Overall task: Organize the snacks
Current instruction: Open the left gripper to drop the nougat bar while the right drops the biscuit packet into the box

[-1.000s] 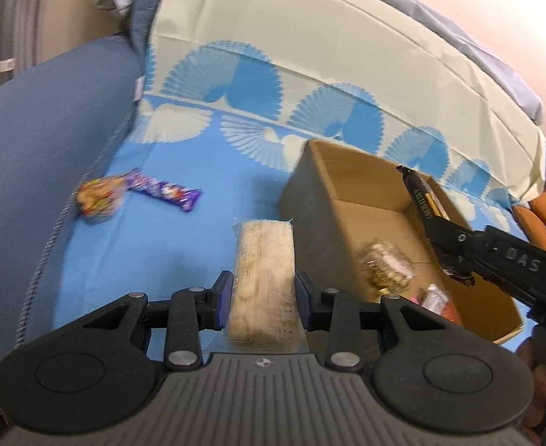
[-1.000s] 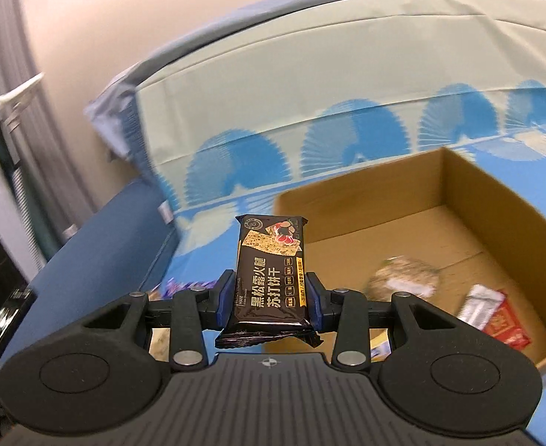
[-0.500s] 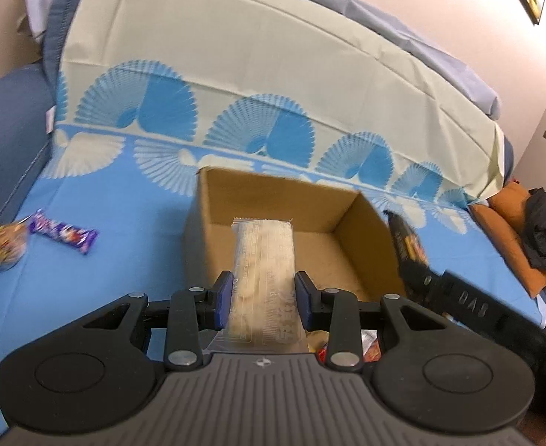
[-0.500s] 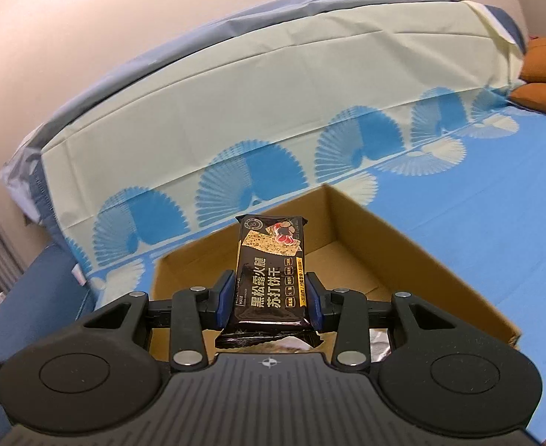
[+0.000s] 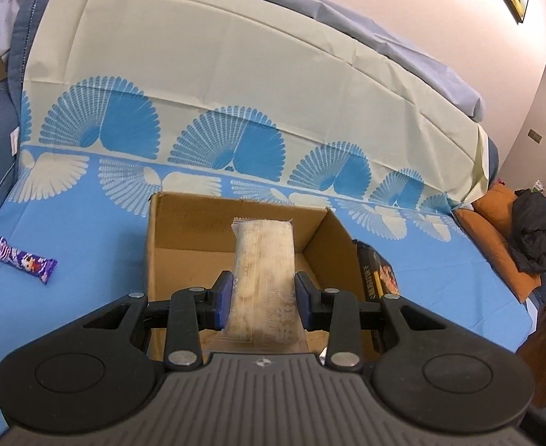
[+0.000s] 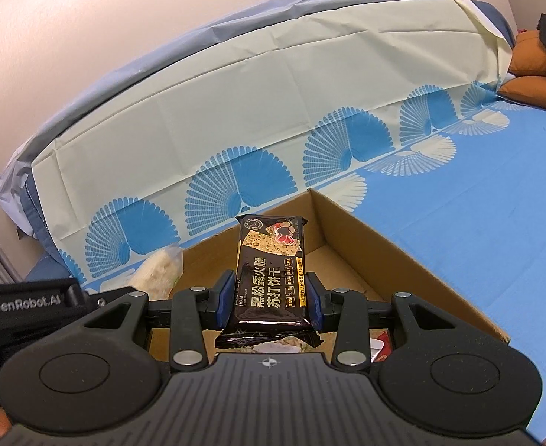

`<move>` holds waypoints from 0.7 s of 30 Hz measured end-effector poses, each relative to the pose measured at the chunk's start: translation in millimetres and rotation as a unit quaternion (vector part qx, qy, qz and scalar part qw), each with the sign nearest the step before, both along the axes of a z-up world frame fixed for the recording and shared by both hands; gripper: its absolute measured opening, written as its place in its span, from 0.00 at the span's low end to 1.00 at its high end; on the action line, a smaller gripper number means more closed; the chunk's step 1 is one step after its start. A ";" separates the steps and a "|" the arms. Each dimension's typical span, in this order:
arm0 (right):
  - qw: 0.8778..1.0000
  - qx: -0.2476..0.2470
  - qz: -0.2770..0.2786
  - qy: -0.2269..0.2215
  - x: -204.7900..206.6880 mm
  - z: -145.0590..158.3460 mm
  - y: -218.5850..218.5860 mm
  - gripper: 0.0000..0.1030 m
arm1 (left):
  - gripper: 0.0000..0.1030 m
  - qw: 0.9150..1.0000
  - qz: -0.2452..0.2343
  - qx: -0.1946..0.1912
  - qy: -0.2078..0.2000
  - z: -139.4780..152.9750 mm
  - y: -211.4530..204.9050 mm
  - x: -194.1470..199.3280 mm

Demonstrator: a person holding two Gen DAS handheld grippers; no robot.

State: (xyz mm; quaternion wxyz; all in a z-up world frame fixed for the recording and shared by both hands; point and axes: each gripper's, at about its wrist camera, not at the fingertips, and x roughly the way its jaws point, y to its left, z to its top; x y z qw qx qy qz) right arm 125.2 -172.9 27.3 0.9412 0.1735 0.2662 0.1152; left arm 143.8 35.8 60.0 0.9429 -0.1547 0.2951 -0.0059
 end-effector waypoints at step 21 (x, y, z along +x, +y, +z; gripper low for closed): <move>0.999 -0.032 0.035 0.007 -10.1 -5.7 17.5 0.59 | 0.52 0.998 0.002 0.023 -0.055 -9.7 52.0 -66.7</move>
